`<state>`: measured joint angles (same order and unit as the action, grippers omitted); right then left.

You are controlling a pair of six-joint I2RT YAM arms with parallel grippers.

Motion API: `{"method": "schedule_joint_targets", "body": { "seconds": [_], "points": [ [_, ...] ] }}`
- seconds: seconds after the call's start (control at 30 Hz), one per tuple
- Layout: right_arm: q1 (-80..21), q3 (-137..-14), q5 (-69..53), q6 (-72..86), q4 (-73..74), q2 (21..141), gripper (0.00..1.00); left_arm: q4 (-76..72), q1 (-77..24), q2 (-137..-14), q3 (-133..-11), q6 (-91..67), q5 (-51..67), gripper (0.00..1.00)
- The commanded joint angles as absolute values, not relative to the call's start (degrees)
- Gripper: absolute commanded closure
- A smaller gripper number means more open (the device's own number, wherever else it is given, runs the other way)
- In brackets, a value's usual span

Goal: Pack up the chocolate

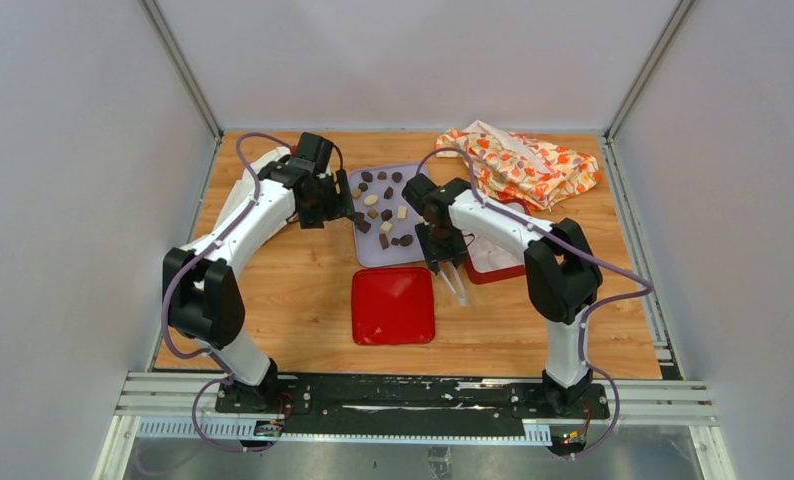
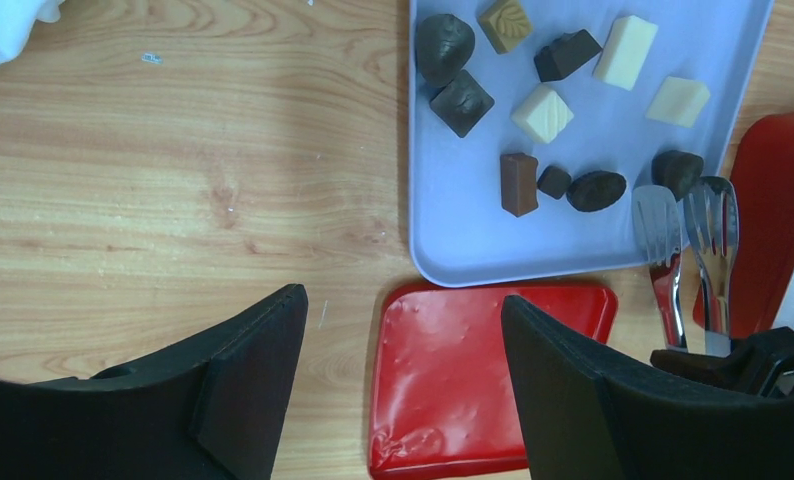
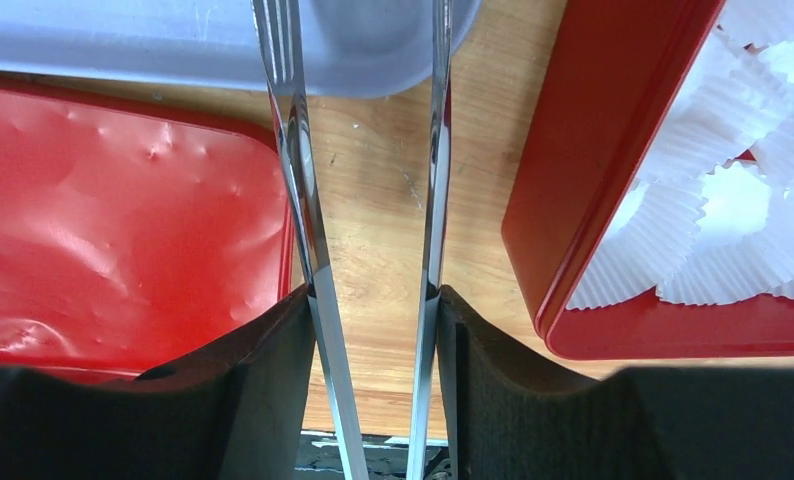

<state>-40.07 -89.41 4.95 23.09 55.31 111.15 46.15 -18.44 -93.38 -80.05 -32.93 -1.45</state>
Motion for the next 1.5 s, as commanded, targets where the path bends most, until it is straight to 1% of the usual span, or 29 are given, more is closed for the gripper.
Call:
{"method": "schedule_joint_targets", "body": {
  "seconds": [0.0, 0.4, 0.73, 0.77, 0.87, 1.17, 1.23, 1.37, 1.47],
  "points": [
    [-38.62, -91.28, 4.29, 22.81, 55.32, 111.78, 0.51, 45.88, -17.86, -94.09, -80.73, -32.04, -0.92, 0.24],
    [-37.93, -93.83, 3.57, 19.97, 55.03, 113.94, 0.5, 45.83, -17.59, -93.3, -79.85, -32.76, -3.18, 0.24],
    [-37.72, -94.64, 2.88, 19.27, 54.89, 115.39, 0.51, 45.79, -17.44, -92.7, -80.32, -33.91, -4.83, 0.24],
    [-37.77, -94.37, 2.9, 19.25, 54.74, 115.3, 0.53, 45.79, -17.41, -92.62, -80.25, -33.88, -5.1, 0.24],
    [-37.69, -94.02, 2.62, 19.17, 54.6, 114.94, 0.66, 45.79, -17.4, -92.62, -80.31, -33.84, -5.45, 0.24],
    [-37.65, -93.48, 1.53, 18.64, 55.75, 110.69, 0.9, 45.75, -17.31, -93.33, -80.6, -34.11, -5.33, 0.24],
    [-37.67, -92.94, 0.97, 18.5, 55.96, 109.12, 0.94, 45.79, -17.31, -93.5, -80.72, -34.25, -5.45, 0.24],
    [-37.58, -92.22, 0.92, 17.81, 55.93, 105.34, 1.0, 45.77, -17.23, -94.03, -81.16, -34.47, -5.03, 0.24],
    [-36.29, -91.92, 0.92, 17.57, 56.34, 102.65, 1.0, 45.79, -17.23, -94.36, -81.62, -34.49, -5.01, 0.24]
  ]
}}
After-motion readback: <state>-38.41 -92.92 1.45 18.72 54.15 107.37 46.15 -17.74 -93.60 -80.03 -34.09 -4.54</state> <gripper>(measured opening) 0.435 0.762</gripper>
